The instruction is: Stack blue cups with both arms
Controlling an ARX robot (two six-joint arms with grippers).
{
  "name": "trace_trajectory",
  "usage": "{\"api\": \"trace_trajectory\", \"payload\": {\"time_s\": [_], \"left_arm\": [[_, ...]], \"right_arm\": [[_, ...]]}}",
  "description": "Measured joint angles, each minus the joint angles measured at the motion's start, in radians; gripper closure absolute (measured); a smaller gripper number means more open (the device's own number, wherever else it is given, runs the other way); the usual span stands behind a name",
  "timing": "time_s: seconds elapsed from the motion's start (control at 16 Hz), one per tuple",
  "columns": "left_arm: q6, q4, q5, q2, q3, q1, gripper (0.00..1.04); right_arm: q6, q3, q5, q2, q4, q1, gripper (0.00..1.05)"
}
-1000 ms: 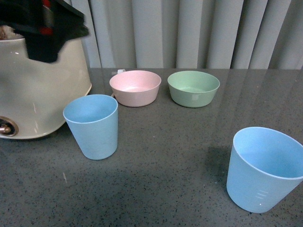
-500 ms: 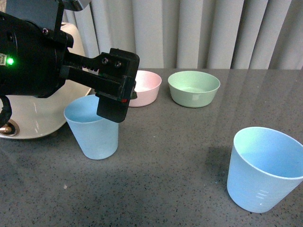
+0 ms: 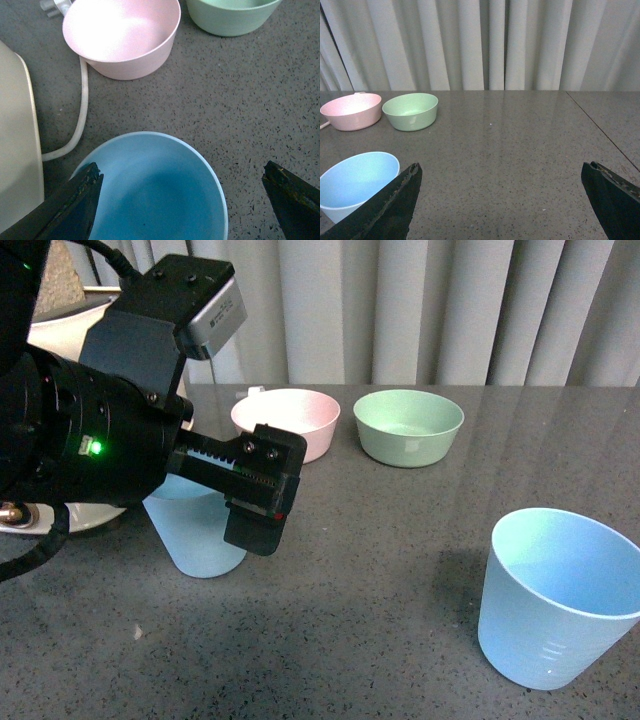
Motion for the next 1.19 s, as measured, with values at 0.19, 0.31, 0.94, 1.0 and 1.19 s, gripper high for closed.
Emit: {"api": "trace_trajectory", "payload": {"time_s": [0.19,0.31,0.94,1.0,1.19], "left_arm": [[0.001,-0.011,0.001,0.022,0.000,-0.001,0.07],[0.005,-0.011,0.001,0.024,0.000,-0.003,0.23],[0.068,-0.088,0.078,-0.074,0.019,-0.040,1.03],[0.089,-0.115,0.100,-0.113,0.019,-0.070,1.03],[0.161,-0.180,0.141,-0.158,0.018,-0.188,1.03]], "right_arm": [[0.000,0.000,0.000,0.000,0.000,0.000,0.07],[0.000,0.000,0.000,0.000,0.000,0.000,0.07],[0.000,0.000,0.000,0.000,0.000,0.000,0.07],[0.000,0.000,0.000,0.000,0.000,0.000,0.07],[0.000,0.000,0.000,0.000,0.000,0.000,0.07]]}}
